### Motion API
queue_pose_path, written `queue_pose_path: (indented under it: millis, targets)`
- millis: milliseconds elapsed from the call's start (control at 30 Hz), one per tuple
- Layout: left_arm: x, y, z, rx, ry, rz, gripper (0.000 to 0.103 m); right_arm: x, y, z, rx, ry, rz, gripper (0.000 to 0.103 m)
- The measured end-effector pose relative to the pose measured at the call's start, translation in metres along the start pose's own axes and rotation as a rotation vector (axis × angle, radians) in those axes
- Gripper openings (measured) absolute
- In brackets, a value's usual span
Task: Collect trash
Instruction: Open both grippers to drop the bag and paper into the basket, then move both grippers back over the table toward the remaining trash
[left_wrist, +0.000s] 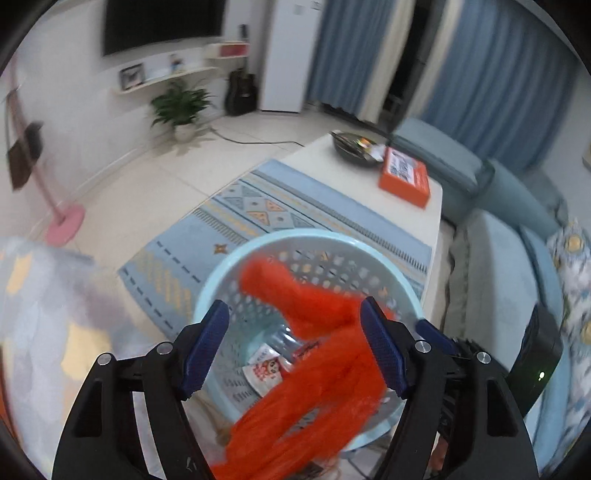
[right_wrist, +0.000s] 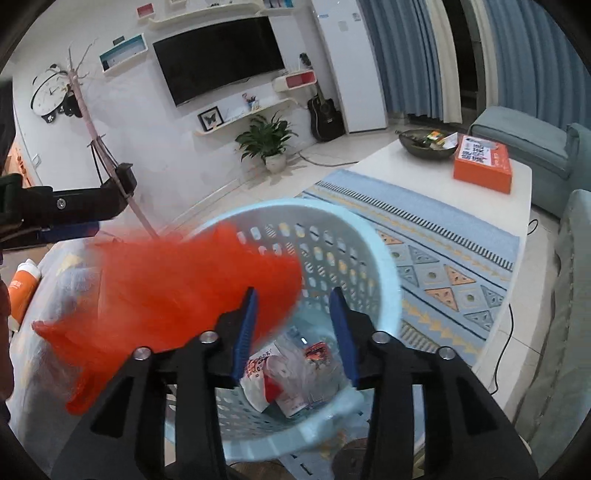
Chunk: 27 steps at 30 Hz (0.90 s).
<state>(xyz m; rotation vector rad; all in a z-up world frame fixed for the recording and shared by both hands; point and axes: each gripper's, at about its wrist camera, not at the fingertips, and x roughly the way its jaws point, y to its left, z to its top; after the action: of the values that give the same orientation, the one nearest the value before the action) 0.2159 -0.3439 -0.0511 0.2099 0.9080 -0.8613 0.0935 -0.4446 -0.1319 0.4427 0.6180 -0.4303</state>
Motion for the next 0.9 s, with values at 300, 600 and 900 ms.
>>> queue_pose_path:
  millis: [300,600,900]
  targets:
    - [-0.073,0.019,-0.014,-0.02,-0.099,0.057,0.072,-0.022,-0.007,0.0,0.055,-0.027,0.035,0.042]
    - [-0.163,0.065,-0.087,-0.122,-0.193,0.224,0.072,-0.044,0.032,-0.007,0.015,-0.042,0.115,0.045]
    - [-0.247,0.162,-0.183,-0.299,-0.181,0.494,0.073,-0.073,0.124,-0.02,-0.138,-0.044,0.263,0.071]
